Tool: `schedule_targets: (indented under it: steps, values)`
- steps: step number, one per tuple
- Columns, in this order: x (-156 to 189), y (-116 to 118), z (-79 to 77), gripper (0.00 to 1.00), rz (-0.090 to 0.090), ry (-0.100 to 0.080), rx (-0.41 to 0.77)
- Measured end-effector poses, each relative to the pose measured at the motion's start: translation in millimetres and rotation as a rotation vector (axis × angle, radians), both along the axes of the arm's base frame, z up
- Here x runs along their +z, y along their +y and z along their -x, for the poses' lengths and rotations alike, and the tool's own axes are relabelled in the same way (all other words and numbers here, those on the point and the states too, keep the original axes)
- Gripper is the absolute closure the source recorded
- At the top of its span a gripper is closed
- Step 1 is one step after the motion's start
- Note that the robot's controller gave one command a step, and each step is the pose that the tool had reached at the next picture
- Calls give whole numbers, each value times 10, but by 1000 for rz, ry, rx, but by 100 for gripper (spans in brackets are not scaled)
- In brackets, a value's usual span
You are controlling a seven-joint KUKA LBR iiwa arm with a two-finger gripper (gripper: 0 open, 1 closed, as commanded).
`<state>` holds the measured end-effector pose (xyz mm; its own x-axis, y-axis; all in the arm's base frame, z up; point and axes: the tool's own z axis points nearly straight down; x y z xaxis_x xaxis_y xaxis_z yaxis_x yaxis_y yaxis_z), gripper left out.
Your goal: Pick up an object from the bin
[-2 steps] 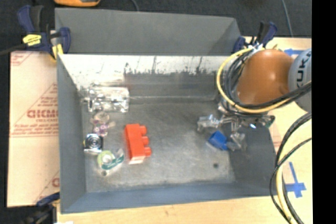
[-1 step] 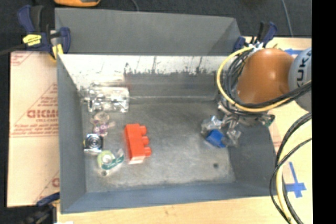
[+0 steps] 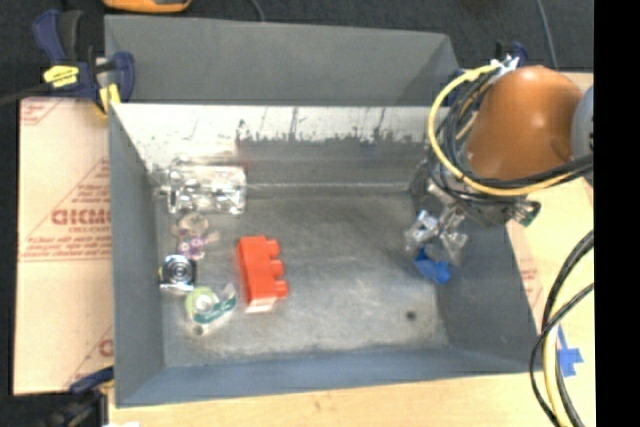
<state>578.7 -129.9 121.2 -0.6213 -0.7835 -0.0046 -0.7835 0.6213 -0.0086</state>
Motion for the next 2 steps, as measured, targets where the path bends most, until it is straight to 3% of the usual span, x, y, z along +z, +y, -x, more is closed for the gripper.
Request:
schedule_targets:
  steps: [1, 2]
  values:
    - [70, -10, -15, 100, -1, 2, -9]
    - [431, -21, -33, 100, -1, 1, -17]
